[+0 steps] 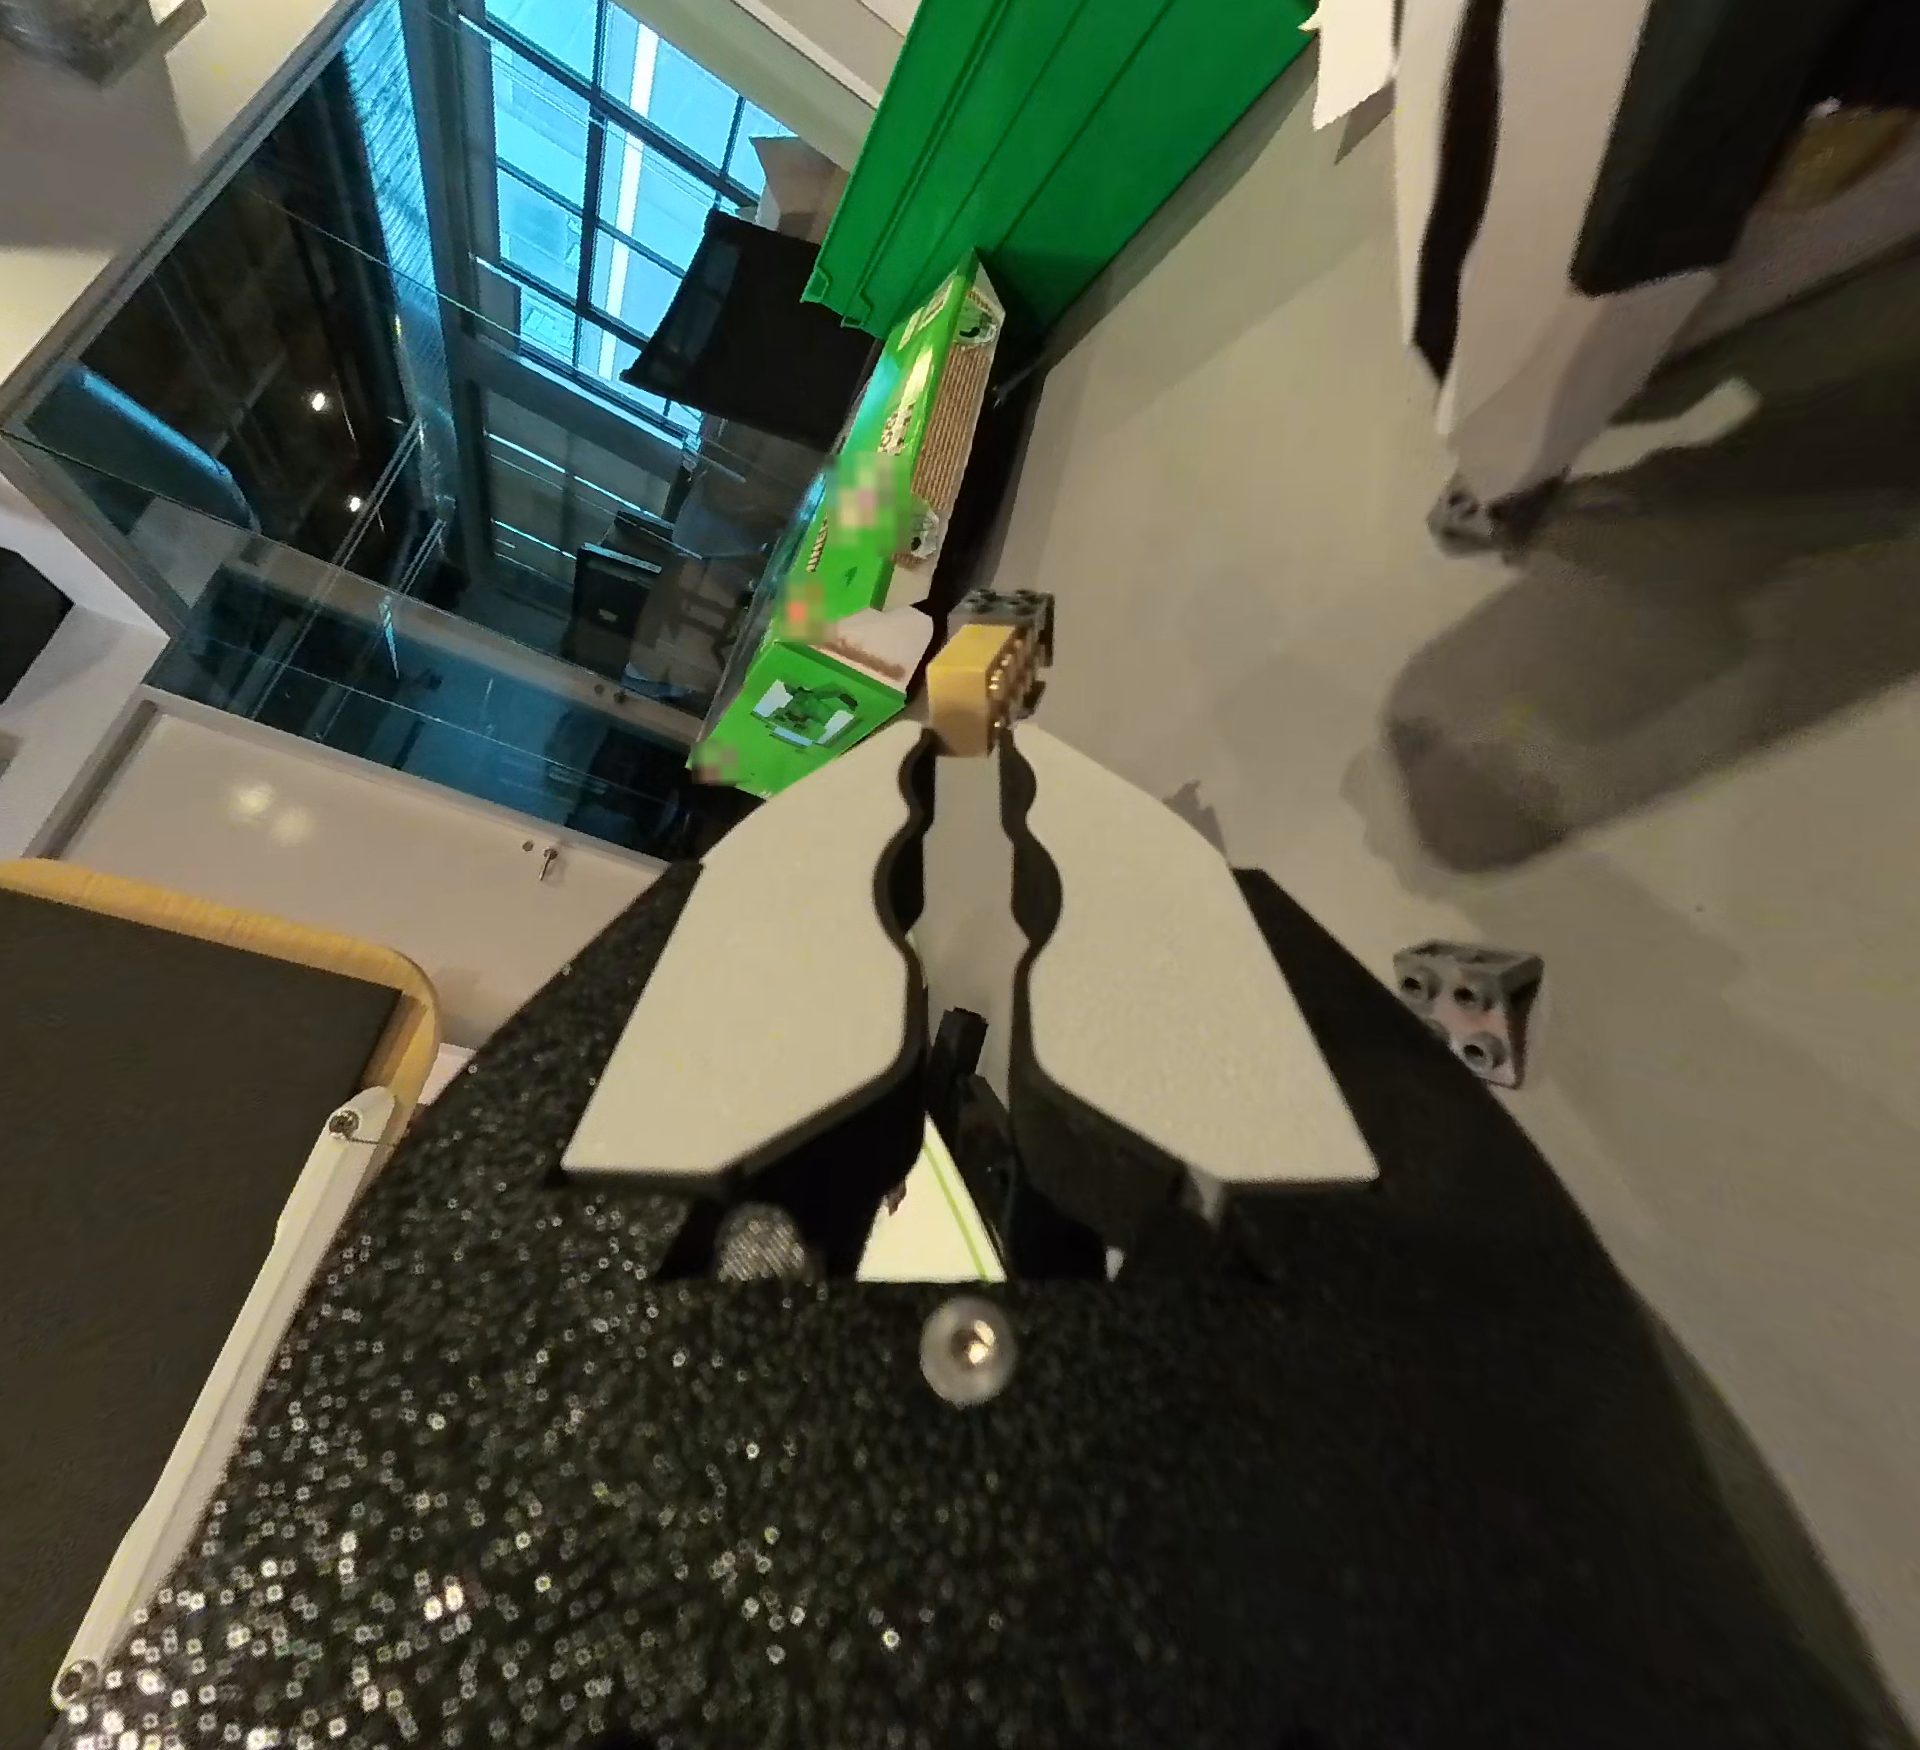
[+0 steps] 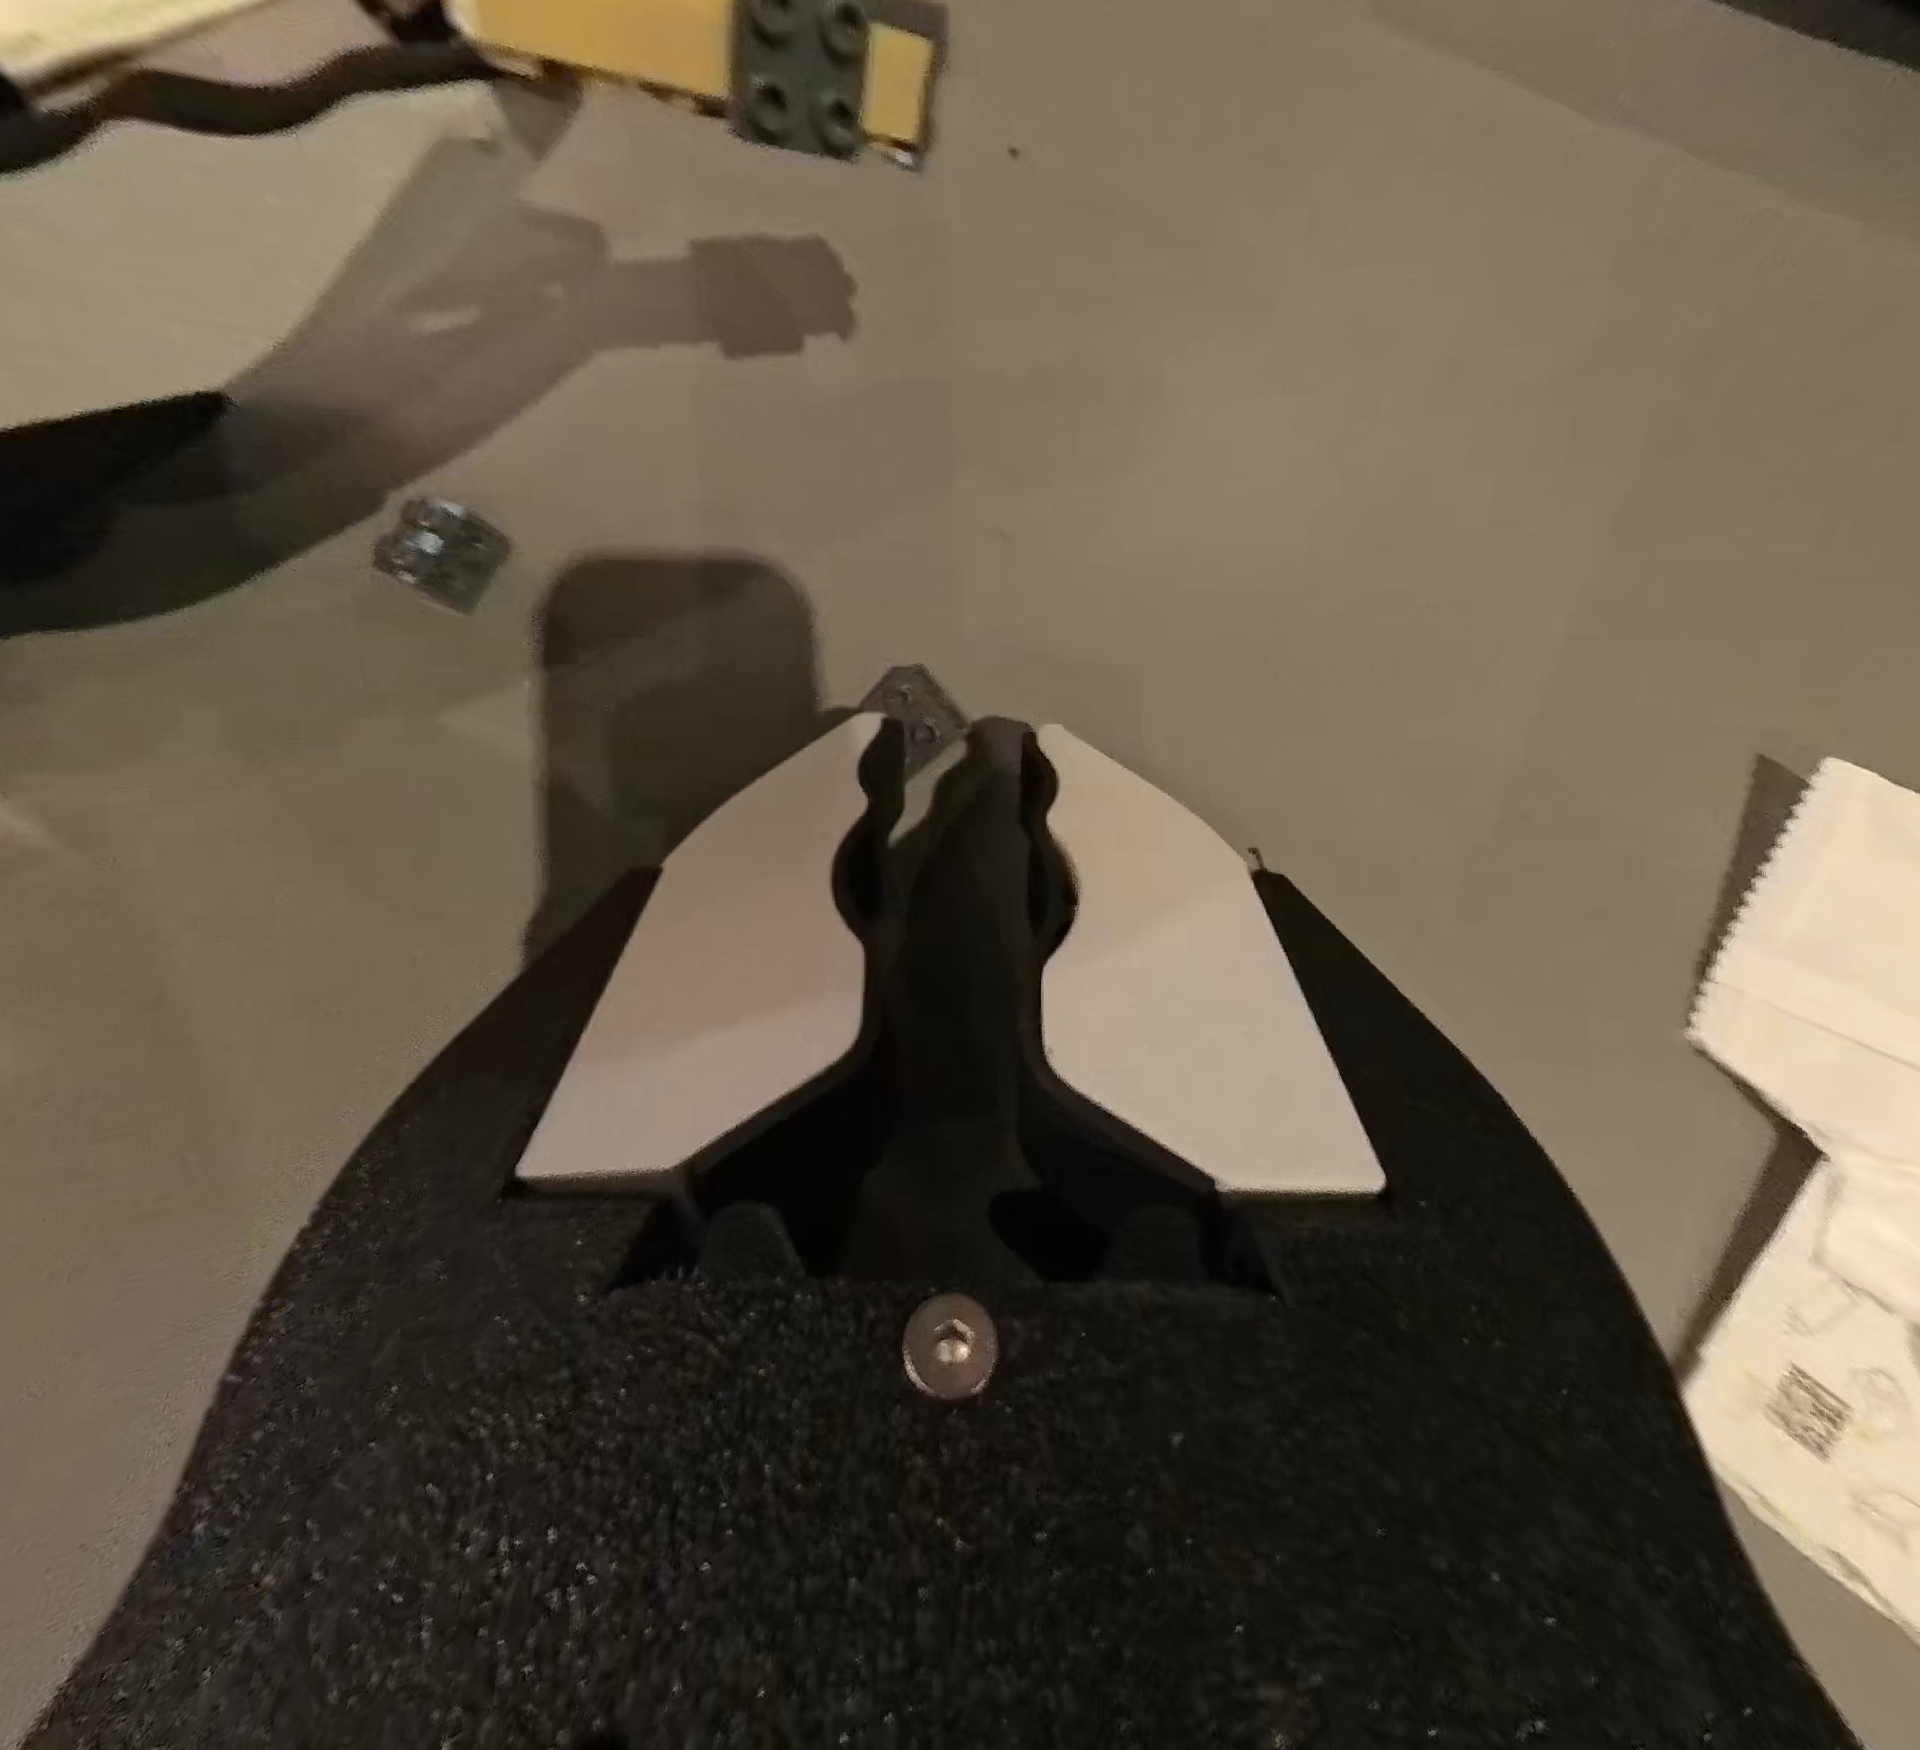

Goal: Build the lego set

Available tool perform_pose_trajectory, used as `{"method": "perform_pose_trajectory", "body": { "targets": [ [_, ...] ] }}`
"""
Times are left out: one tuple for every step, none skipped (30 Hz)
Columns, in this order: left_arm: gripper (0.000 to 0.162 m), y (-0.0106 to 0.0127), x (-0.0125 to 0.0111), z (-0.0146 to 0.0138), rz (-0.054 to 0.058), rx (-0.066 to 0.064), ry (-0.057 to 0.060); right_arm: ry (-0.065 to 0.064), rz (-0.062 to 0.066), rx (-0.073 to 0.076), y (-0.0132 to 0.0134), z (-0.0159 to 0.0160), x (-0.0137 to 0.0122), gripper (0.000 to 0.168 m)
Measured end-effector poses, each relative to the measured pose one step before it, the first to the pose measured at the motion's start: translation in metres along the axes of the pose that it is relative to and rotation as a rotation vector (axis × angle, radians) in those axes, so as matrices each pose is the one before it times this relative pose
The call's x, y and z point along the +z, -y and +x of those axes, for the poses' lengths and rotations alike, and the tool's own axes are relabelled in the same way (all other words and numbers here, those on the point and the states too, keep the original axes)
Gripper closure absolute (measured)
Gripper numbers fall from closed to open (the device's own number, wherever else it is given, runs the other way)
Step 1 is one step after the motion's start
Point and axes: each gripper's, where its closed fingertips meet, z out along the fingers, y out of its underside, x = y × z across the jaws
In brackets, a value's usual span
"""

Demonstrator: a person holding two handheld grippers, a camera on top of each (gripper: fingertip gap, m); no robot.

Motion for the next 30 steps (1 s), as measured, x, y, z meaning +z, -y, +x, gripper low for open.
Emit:
{"method": "perform_pose_trajectory", "body": {
  "targets": [
    [0.151, 0.00001, 0.00011, 0.00006, -0.0003, 0.0002, -0.0005, -0.0239, -0.0055, 0.0059, -0.00174, 0.00626, -0.00095, 0.150],
    [0.151, -0.00012, 0.00018, 0.00020, -0.0013, 0.0002, -0.0008, -0.0106, -0.0014, 0.0084, -0.00100, 0.00423, -0.00107, 0.150],
    [0.151, -0.00025, 0.00022, 0.00009, -0.0015, 0.0002, -0.0005, 0.0120, 0.0100, 0.0160, 0.00078, 0.00008, -0.00161, 0.150],
    [0.151, -0.00005, 0.00007, 0.00001, -0.0008, 0.0000, 0.0000, 0.0208, 0.0160, 0.0234, 0.00161, -0.00222, -0.00154, 0.149],
    [0.151, 0.00005, 0.00009, -0.00002, -0.0004, -0.0001, -0.0003, 0.0196, 0.0095, 0.0205, 0.00091, -0.00285, -0.00069, 0.147],
    [0.151, -0.00015, -0.00001, 0.00009, -0.0010, 0.0018, 0.0000, 0.0052, -0.0012, 0.0117, -0.00066, -0.00153, 0.00025, 0.146],
    [0.151, 0.00005, -0.00001, 0.00019, -0.0009, 0.0026, -0.0004, -0.0062, -0.0081, 0.0014, -0.00186, -0.00015, 0.00095, 0.146],
    [0.151, 0.00002, -0.00003, 0.00020, -0.0005, 0.0018, -0.0003, -0.0105, -0.0076, 0.0027, -0.00199, 0.00044, 0.00121, 0.145],
    [0.151, 0.00012, -0.00005, 0.00009, 0.0000, 0.0007, -0.0005, -0.0032, -0.0041, 0.0096, -0.00124, -0.00028, 0.00122, 0.144],
    [0.151, 0.00018, -0.00001, 0.00019, 0.0005, 0.0001, -0.0010, 0.0025, -0.0024, 0.0161, -0.00075, -0.00048, 0.00095, 0.143],
    [0.151, 0.00007, 0.00004, 0.00018, -0.0001, 0.0000, -0.0011, 0.0135, 0.0025, 0.0151, 0.00006, -0.00174, 0.00101, 0.143],
    [0.151, -0.00001, 0.00000, 0.00002, 0.0000, 0.0004, -0.0004, 0.0135, 0.0056, 0.0053, 0.00073, -0.00174, 0.00106, 0.144],
    [0.151, 0.00017, -0.00002, 0.00007, 0.0005, -0.0001, 0.0000, -0.0001, 0.0031, -0.0132, 0.00094, 0.00012, 0.00072, 0.145],
    [0.151, 0.00015, -0.00007, 0.00013, 0.0005, -0.0011, -0.0008, -0.0024, 0.0039, -0.0327, 0.00145, 0.00053, 0.00070, 0.146],
    [0.151, 0.00002, 0.00008, 0.00008, 0.0000, -0.0006, -0.0011, -0.0026, 0.0096, -0.0432, 0.00240, 0.00055, 0.00063, 0.145],
    [0.151, -0.00003, 0.00002, 0.00015, -0.0004, 0.0005, -0.0004, 0.0007, 0.0146, -0.0453, 0.00349, 0.00006, 0.00044, 0.145],
    [0.151, 0.00001, 0.00004, 0.00011, -0.0002, 0.0005, -0.0002, 0.0069, 0.0171, -0.0416, 0.00388, -0.00086, 0.00019, 0.145],
    [0.151, 0.00009, -0.00006, 0.00011, -0.0002, 0.0003, -0.0005, -0.0056, 0.0084, -0.0224, 0.00239, 0.00063, -0.00011, 0.146],
    [0.151, -0.00004, 0.00001, 0.00014, -0.0006, 0.0005, -0.0004, -0.0139, -0.0023, -0.0022, 0.00043, 0.00171, -0.00035, 0.145],
    [0.151, -0.00015, -0.00004, 0.00015, -0.0008, 0.0002, -0.0006, -0.0135, -0.0090, 0.0154, -0.00160, 0.00143, -0.00050, 0.145],
    [0.150, -0.00020, 0.00000, 0.00003, -0.0007, -0.0004, -0.0005, -0.0073, -0.0103, 0.0259, -0.00283, 0.00049, -0.00025, 0.145],
    [0.150, -0.00005, -0.00003, 0.00005, -0.0004, -0.0005, -0.0001, -0.0047, -0.0106, 0.0316, -0.00359, 0.00017, 0.00004, 0.145],
    [0.150, 0.00002, 0.00011, 0.00006, -0.0003, -0.0002, -0.0003, 0.0060, -0.0052, 0.0293, -0.00307, -0.00126, 0.00031, 0.146],
    [0.150, -0.00003, 0.00002, 0.00023, -0.0005, 0.0000, -0.0008, 0.0087, 0.0033, 0.0291, -0.00163, -0.00144, 0.00021, 0.145],
    [0.150, -0.00001, 0.00003, 0.00019, -0.0009, 0.0008, -0.0006, 0.0015, 0.0067, 0.0253, -0.00036, -0.00001, 0.00025, 0.145],
    [0.151, 0.00008, 0.00001, 0.00026, -0.0001, 0.0010, -0.0003, -0.0041, 0.0089, 0.0147, 0.00086, 0.00116, 0.00014, 0.145],
    [0.151, 0.00015, -0.00010, 0.00020, 0.0004, 0.0004, -0.0003, -0.0034, 0.0000, 0.0078, 0.00019, 0.00112, 0.00052, 0.145],
    [0.151, 0.00005, -0.00004, 0.00005, -0.0001, 0.0010, 0.0003, 0.0000, -0.0006, 0.0062, 0.00022, 0.00044, 0.00044, 0.145],
    [0.151, -0.00007, -0.00011, 0.00000, -0.0010, 0.0014, 0.0004, 0.0006, 0.0011, -0.0013, 0.00024, 0.00000, 0.00018, 0.148],
    [0.151, -0.00005, -0.00006, 0.00021, -0.0005, 0.0007, -0.0001, 0.0032, 0.0022, -0.0068, 0.00033, -0.00077, 0.00003, 0.153]
  ]
}}
